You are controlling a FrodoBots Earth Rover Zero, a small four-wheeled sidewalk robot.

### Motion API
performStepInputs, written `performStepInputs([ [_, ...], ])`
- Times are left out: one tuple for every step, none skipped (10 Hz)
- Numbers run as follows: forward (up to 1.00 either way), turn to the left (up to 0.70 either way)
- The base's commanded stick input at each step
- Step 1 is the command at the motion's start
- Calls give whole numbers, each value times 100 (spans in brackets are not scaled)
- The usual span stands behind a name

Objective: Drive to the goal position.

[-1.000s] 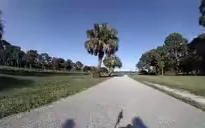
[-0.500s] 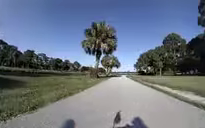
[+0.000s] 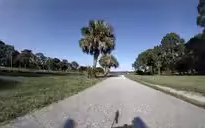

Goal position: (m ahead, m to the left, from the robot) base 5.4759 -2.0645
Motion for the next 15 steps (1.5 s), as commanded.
performStepInputs([
  [70,0],
  [70,0],
  [70,0],
  [70,0],
  [70,0],
  [70,0],
  [70,0],
  [70,0],
  [70,0],
  [70,0],
  [70,0],
  [70,0],
  [70,0],
  [70,0],
  [70,0],
])
